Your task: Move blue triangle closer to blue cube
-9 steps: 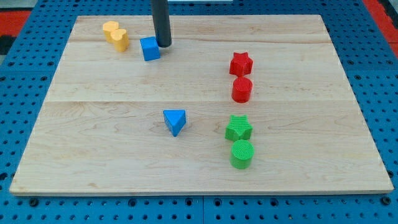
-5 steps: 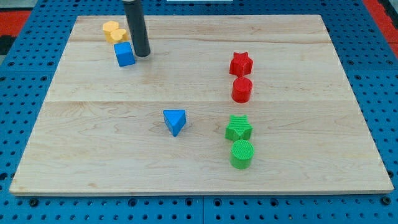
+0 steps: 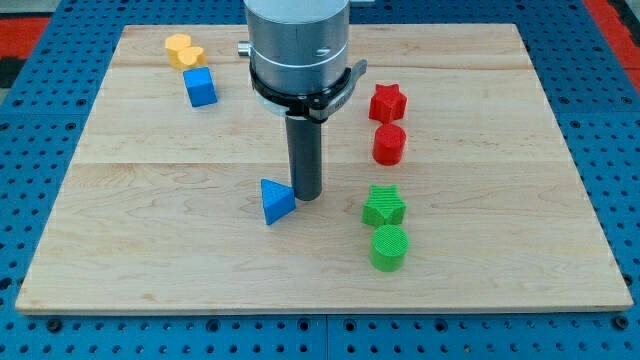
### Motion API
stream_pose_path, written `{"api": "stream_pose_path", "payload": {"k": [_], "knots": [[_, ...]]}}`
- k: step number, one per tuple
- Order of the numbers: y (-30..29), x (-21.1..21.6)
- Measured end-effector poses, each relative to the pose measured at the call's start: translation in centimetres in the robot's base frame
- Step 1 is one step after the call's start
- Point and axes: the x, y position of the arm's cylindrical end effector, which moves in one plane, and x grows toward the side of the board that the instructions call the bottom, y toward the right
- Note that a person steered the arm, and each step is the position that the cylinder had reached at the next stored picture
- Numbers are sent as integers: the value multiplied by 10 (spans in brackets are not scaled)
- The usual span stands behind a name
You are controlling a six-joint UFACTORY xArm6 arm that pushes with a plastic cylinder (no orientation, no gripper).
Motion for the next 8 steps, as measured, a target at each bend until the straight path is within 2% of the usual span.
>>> {"api": "stream_pose_path", "payload": {"k": [1, 3, 5, 7, 8], "knots": [[-19, 9], [-96, 16], [-101, 38], [-144, 57], [-109, 79]]}}
